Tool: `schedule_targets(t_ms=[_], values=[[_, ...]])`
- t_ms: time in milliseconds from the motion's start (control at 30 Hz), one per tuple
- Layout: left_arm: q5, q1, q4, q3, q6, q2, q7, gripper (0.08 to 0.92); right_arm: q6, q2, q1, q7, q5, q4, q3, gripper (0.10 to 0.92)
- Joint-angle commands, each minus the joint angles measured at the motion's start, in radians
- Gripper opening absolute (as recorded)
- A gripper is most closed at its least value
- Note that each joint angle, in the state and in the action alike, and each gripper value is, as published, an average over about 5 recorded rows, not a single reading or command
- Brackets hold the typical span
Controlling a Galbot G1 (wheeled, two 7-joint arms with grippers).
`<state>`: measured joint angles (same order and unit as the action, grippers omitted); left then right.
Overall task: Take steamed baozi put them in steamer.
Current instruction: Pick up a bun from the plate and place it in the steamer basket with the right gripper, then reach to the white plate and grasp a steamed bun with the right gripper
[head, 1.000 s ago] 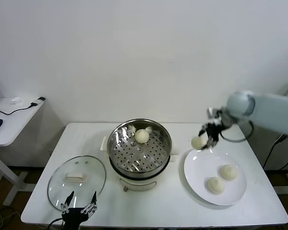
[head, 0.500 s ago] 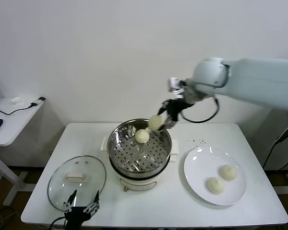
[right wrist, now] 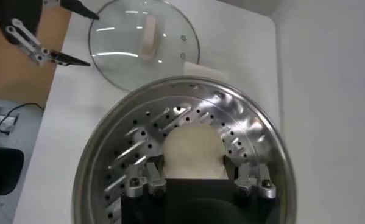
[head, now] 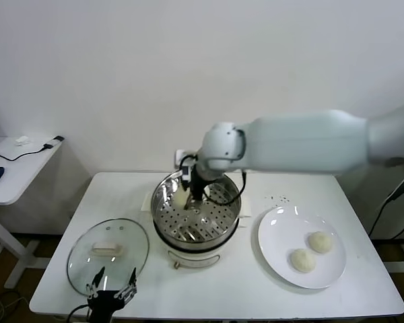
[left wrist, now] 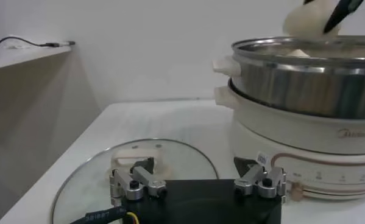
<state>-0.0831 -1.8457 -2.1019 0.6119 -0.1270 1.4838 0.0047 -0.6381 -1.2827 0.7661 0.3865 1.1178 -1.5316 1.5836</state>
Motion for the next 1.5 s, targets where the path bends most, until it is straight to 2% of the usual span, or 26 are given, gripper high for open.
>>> schedule_targets(t_ms=[33,433,700,800,967,1133,1300,1500], values=[[0.000,0.001,0.008,0.001,0.002,0.001,0.000,0.823,-0.046,-0.093,-0.149,-0.085,-0.028,0.108,-0.022,0.662],[0.000,0.004,0.014,-0.001,0.005,0.003,-0.001,0.823,-0.028,-0.091,-0.164,-0.058,-0.044,0.165,-0.042,0.664],[0.000,0.003,0.013,0.002,0.005,0.003,-0.002,0.823,0.031,-0.017,-0.073,0.070,-0.042,0.108,-0.069,0.810],[0.000,0.002,0.011,0.001,0.005,0.005,-0.002,0.823,0.093,0.055,0.013,0.181,-0.056,0.068,-0.039,0.821],[0.000,0.002,0.011,-0.002,0.005,0.006,-0.002,0.823,0.286,0.226,0.201,0.452,-0.153,0.063,0.053,0.823],[0.002,0.004,0.011,-0.006,0.003,0.006,-0.002,0.823,0.384,0.400,0.354,0.642,-0.226,0.045,0.147,0.823],[-0.002,0.005,0.007,0.002,0.003,0.004,-0.001,0.823,0.412,0.580,0.454,0.672,-0.298,-0.073,0.331,0.823],[-0.009,0.007,0.008,0.013,0.003,0.005,-0.002,0.823,0.370,0.739,0.412,0.569,-0.449,-0.163,0.499,0.823]])
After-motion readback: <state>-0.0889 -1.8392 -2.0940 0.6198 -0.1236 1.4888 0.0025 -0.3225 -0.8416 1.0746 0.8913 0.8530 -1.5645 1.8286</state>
